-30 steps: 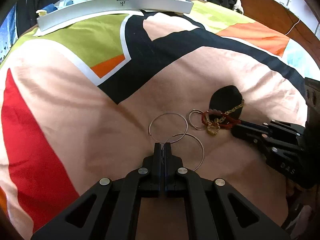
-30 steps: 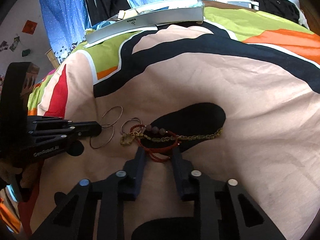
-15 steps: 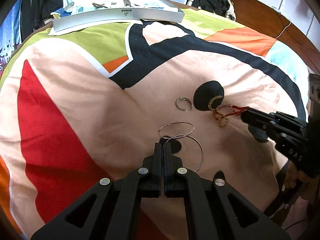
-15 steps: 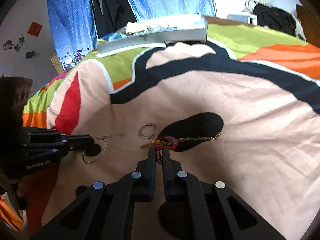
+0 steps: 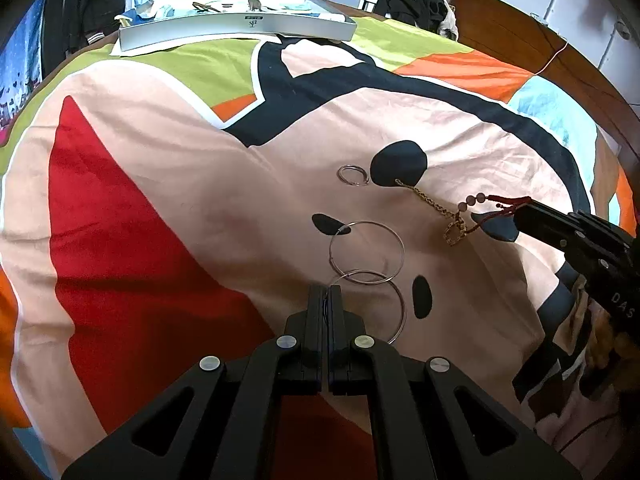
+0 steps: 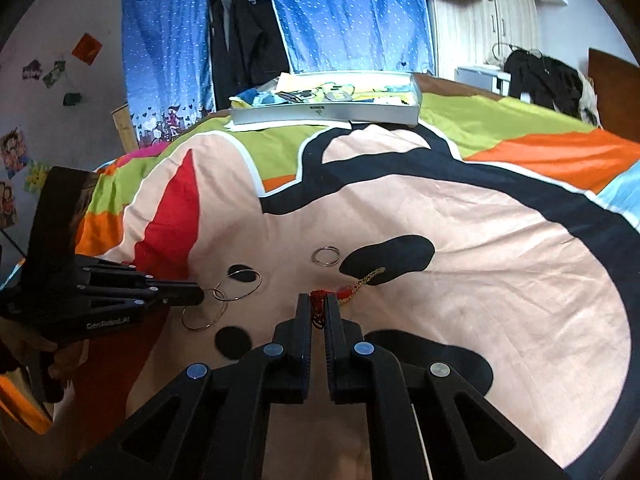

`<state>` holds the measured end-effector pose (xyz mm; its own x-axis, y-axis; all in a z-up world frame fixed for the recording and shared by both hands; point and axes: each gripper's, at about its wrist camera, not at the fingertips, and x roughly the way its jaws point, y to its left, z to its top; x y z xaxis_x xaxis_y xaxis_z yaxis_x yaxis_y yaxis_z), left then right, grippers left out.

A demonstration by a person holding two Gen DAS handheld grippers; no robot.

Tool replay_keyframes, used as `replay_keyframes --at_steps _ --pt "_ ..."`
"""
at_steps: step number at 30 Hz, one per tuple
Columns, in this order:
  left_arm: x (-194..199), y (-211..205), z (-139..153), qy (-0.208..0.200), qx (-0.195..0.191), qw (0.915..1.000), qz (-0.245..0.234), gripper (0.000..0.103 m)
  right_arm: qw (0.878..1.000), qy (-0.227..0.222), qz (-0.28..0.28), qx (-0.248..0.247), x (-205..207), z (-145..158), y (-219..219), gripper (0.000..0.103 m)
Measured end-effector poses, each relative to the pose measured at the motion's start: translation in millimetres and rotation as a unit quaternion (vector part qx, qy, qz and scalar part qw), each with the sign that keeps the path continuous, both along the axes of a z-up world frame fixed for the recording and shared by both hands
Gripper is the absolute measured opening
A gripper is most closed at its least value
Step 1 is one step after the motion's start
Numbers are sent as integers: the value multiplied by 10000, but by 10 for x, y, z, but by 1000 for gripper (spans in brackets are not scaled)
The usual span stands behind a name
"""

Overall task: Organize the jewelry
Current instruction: 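Lift the hoops and chain bracelet and carry both toward the white tray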

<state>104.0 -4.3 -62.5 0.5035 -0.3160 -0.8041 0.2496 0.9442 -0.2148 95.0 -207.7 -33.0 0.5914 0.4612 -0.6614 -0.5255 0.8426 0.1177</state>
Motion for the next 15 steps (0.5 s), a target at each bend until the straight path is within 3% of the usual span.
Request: replay_keyframes --at_steps 9,15 --pt "-41 81 51 -74 -76 9999 72 0 9993 -287 206 71 -142 180 104 6" --pt "52 206 283 -359 -176 9990 195 0 9975 -606 337 140 -67 447 192 5"
